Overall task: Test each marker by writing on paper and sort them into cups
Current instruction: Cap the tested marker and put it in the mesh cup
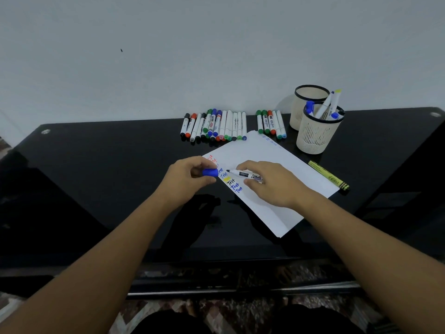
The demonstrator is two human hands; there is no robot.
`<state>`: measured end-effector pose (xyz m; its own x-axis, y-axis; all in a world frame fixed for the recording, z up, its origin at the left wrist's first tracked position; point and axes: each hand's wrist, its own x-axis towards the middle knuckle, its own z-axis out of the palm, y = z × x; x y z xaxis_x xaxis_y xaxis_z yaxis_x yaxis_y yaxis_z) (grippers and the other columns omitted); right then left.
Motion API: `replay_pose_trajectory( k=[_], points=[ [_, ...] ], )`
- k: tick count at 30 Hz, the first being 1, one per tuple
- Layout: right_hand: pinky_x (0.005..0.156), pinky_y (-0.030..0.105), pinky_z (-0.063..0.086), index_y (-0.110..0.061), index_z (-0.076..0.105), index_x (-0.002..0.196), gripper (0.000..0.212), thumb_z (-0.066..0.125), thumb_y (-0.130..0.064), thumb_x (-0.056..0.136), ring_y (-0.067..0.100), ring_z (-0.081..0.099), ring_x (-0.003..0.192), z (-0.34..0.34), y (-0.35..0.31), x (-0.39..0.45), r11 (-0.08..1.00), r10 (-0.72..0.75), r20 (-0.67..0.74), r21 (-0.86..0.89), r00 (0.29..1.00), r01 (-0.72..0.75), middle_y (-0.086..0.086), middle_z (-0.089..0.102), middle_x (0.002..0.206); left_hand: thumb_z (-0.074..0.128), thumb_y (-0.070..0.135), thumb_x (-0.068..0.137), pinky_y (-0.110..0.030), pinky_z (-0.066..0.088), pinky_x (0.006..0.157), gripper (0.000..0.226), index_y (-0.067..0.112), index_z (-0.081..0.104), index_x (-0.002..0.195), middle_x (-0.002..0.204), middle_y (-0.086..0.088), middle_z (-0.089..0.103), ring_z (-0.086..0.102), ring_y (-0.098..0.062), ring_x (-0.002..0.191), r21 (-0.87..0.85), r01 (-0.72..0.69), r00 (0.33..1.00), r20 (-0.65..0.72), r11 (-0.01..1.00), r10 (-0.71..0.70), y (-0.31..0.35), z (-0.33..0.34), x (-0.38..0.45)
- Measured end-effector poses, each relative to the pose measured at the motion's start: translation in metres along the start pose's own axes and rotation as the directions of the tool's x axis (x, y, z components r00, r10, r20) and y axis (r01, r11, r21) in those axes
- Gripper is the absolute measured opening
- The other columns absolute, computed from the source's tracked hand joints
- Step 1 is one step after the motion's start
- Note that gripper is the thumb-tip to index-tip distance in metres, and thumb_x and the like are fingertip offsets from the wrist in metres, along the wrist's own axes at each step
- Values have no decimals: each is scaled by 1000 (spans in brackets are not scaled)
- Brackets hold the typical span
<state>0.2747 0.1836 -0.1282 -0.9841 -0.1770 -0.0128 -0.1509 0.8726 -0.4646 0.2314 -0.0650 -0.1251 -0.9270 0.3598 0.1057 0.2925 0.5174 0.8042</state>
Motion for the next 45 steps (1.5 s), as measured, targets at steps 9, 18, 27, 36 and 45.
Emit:
replay_pose_trajectory(
  k=[9,18,27,36,45],
  points=[
    [77,32,41,-44,51,141,35,50,-43,106,14,55,104,0,-3,-2,997,-51,-27,-59,998,49,-7,59,115,83,13,83,-9,50,80,28,27,76,107,99,18,73,68,1,92,28,-64,997,36,998,63,11,7,-1],
    [76,34,44,-44,56,134,31,53,-43,103,13,56,96,3,-7,-2,994,-97,-35,-43,995,96,-9,57,105,82,15,83,-10,51,81,28,28,76,108,99,17,73,67,0,91,42,-59,997,45,997,57,15,5,0],
    [85,37,50,-31,48,135,29,42,-43,109,15,60,102,2,-21,-5,997,-47,23,64,999,45,0,68,122,78,11,87,-27,55,96,57,25,58,138,108,5,75,71,-6,102,-128,25,993,121,991,-9,29,4,1],
    [81,48,55,-36,47,127,21,43,-46,109,17,62,83,9,-23,-4,985,-61,-49,157,997,68,0,67,94,73,6,91,-37,61,88,34,7,59,122,105,-13,76,75,-24,98,-488,187,982,84,852,-168,28,2,0],
    [82,42,52,-33,49,132,34,35,-53,109,13,58,94,13,-21,-4,997,-56,-52,58,997,59,-7,62,112,74,23,92,-23,57,73,13,14,80,99,85,-8,77,72,-15,75,-292,181,982,99,939,-159,24,5,0]
  ],
)
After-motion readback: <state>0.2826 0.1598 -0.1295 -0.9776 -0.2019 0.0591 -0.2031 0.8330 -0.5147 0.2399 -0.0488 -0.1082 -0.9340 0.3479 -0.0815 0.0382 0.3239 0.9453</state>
